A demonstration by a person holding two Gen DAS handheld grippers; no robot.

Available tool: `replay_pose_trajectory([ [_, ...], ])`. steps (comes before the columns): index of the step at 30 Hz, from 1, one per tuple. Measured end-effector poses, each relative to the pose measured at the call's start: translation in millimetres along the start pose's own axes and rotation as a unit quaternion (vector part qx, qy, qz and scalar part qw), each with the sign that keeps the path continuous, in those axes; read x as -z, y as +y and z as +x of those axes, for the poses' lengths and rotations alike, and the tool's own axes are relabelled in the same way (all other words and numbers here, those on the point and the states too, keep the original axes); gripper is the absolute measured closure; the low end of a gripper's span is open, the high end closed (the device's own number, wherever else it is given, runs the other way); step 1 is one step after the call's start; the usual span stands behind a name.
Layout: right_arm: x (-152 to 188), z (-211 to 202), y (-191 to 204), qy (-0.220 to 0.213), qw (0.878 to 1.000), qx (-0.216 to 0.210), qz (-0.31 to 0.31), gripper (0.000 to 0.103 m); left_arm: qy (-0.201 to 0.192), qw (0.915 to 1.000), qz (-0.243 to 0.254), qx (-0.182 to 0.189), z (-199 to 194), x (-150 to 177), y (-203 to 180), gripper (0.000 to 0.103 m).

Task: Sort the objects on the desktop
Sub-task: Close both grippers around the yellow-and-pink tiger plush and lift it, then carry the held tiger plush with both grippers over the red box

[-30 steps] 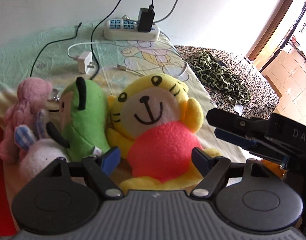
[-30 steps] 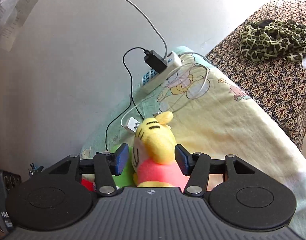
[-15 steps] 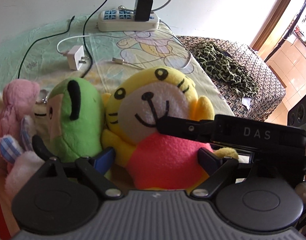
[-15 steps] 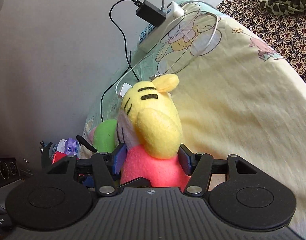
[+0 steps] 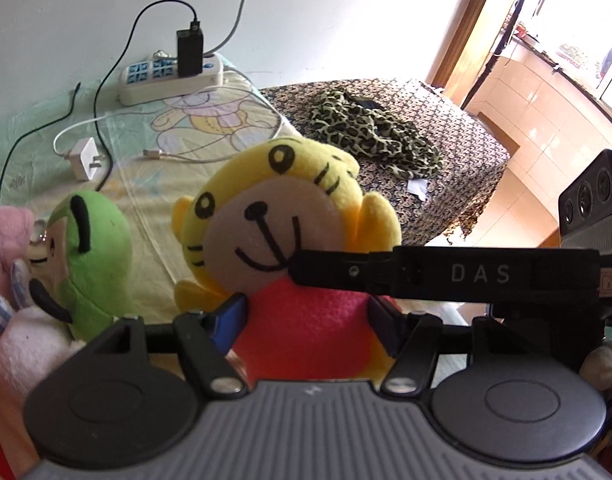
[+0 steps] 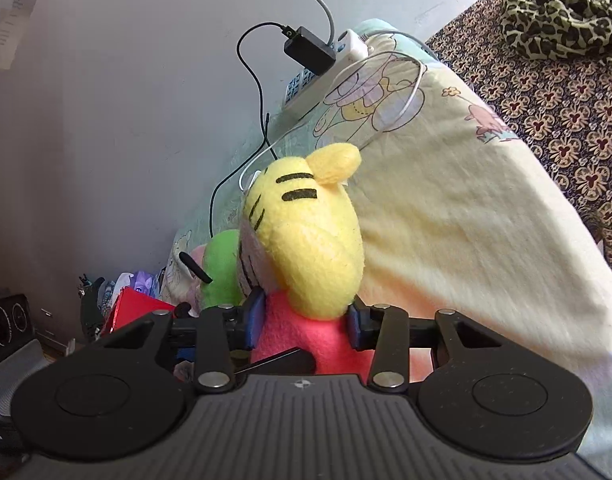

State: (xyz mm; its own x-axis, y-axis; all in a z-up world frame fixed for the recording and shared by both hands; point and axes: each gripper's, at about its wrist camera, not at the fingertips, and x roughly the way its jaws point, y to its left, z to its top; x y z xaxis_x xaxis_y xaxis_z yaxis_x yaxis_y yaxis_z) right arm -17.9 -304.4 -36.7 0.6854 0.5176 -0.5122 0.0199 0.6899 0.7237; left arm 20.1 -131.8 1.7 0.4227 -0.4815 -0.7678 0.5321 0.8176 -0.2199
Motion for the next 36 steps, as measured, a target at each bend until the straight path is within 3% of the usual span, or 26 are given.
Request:
replay_pose_trajectory([
  [9,31.3,-59.4,30.3,-0.057,0.998,0.012,-0.010,0.060,-0.055,0.9972,0.034,0.038,-58.1,23.9,-22.9,0.038],
  [16,48.6,-71.1,83.3,-0.085,0.995,0.002,-0.046,0.060,-0.108,0.9930,0.029,0.037,-114.5,39.3,3.3,0.038],
  [30,100.9,6.9,232.4,-0.083,0.988,-0.055,-0.119,0.060,-0.177,0.9842,-0.001,-0.014,-237.6,84.9,130.9,0.038],
  [36,119.8,52.5,284.8,-0.088,0.982,-0.042,-0.159,0.060,-0.176,0.9839,-0.014,-0.025,-260.5,96.8,187.0,0.038],
])
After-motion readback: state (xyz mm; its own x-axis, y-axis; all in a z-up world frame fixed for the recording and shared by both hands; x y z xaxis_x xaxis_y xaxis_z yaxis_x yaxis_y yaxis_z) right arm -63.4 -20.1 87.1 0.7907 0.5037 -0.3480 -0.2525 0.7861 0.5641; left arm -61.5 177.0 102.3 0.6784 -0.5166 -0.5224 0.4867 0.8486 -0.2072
